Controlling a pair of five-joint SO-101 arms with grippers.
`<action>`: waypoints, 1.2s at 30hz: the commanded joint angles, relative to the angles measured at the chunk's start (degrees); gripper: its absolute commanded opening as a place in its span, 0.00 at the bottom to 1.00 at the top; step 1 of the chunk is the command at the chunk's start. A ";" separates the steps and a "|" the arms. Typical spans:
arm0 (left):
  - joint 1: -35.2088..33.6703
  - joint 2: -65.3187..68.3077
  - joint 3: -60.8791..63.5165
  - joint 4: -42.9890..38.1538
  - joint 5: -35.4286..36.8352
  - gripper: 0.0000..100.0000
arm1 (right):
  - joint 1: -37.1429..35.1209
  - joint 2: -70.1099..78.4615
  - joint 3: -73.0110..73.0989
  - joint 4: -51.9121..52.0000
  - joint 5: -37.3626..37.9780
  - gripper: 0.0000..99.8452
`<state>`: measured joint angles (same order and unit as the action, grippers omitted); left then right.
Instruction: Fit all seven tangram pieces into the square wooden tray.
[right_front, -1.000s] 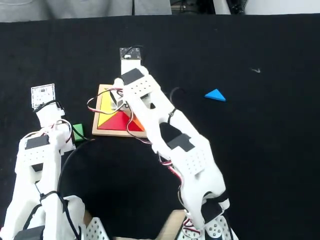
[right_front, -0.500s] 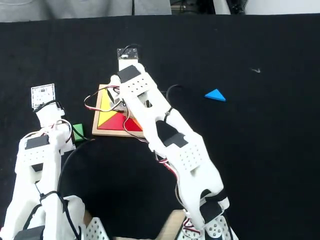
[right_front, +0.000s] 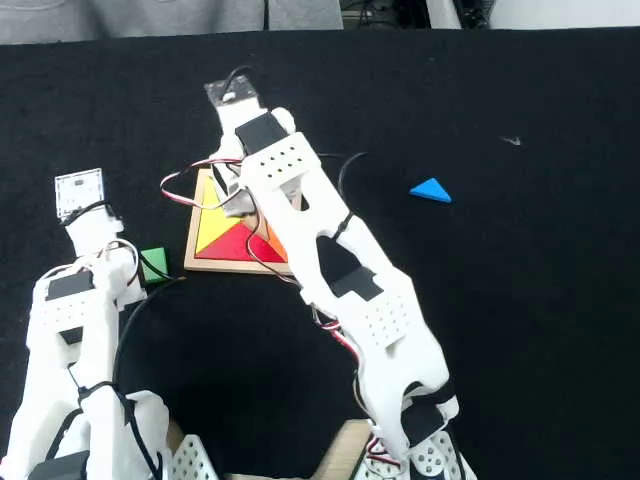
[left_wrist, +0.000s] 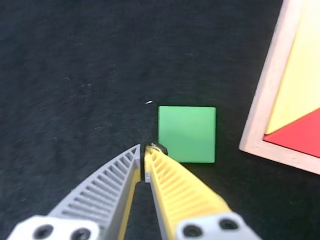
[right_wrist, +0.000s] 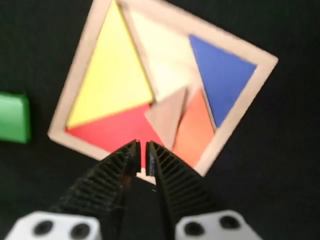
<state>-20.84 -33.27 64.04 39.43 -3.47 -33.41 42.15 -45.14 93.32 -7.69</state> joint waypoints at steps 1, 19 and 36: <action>-0.66 -1.41 -1.10 -0.44 0.35 0.03 | -0.35 -1.63 -2.51 0.88 6.68 0.01; -0.66 -1.41 -0.92 -0.44 0.35 0.03 | -1.49 7.69 -7.16 -2.29 6.77 0.01; -0.66 -1.41 -0.84 -0.44 0.35 0.03 | -0.62 11.12 -15.96 1.49 6.68 0.01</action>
<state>-21.19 -33.27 64.04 39.43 -3.47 -34.20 54.11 -56.75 94.20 -1.27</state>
